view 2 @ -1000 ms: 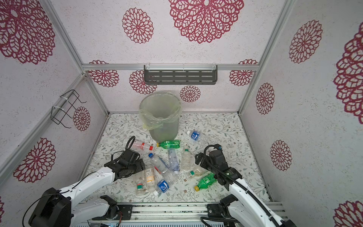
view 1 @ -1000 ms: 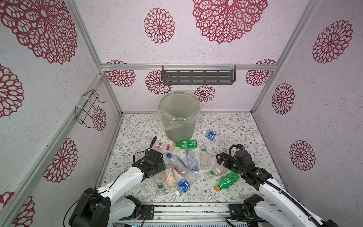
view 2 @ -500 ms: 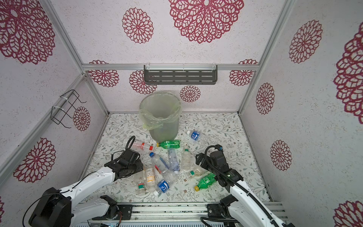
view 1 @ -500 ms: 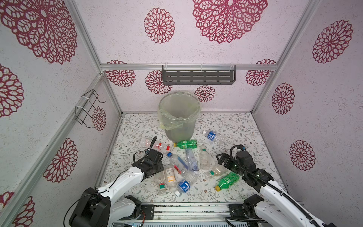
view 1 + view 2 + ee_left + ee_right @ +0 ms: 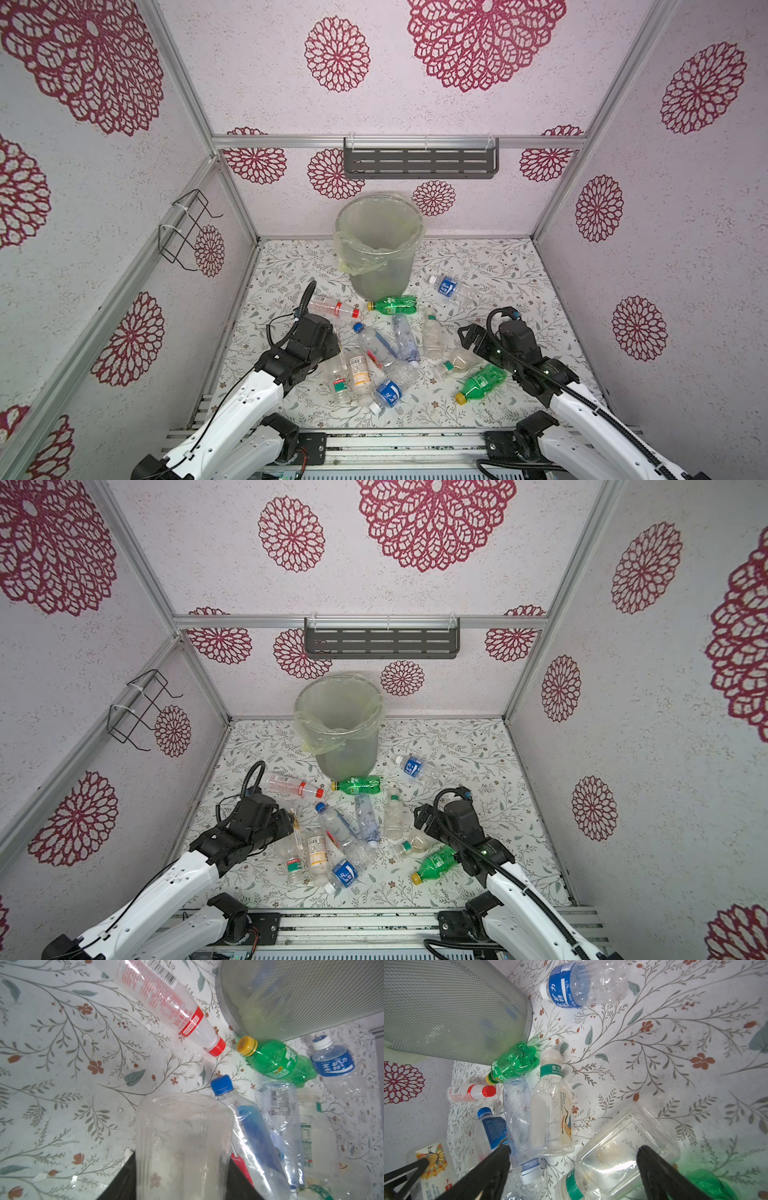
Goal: Throw the plastic bottles in the bin
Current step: Pick up the plastic bottle from the middle-left of the table.
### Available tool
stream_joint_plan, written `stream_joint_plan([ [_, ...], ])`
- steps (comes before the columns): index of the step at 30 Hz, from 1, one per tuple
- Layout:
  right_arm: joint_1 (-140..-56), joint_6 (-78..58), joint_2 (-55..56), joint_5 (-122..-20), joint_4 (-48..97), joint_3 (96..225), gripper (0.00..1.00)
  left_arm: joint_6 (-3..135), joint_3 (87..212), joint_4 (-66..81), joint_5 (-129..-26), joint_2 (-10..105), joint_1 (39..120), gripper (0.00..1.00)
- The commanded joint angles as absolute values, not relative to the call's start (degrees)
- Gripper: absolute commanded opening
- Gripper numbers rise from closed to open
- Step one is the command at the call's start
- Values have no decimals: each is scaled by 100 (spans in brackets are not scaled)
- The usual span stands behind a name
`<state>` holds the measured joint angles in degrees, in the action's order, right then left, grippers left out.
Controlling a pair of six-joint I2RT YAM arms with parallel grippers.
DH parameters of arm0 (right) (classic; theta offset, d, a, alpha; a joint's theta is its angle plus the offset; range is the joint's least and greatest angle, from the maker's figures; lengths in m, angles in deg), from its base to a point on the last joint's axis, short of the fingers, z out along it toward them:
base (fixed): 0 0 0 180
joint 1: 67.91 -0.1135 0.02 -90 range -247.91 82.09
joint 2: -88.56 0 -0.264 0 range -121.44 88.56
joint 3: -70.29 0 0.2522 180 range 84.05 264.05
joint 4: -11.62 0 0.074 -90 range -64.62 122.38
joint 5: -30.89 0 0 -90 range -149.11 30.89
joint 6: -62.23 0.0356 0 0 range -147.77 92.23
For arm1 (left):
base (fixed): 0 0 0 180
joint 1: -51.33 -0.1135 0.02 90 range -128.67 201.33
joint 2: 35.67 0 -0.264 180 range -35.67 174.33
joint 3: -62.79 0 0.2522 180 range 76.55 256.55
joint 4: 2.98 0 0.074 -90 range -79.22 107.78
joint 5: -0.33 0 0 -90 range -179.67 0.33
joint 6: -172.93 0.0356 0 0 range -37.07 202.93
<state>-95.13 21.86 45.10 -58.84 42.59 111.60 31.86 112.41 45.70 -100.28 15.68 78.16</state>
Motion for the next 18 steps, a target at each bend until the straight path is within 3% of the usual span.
stream_joint_plan([
  [1, -9546, 2345, 4628, -5744, 4138, 11097, 99, 3236, 11514, 4780, -10033, 1478, 7664, 54],
  [18, -9546, 2389, 4717, -5630, 4180, 11015, 99, 3730, 12919, 5084, -9451, 1302, 6713, 50],
])
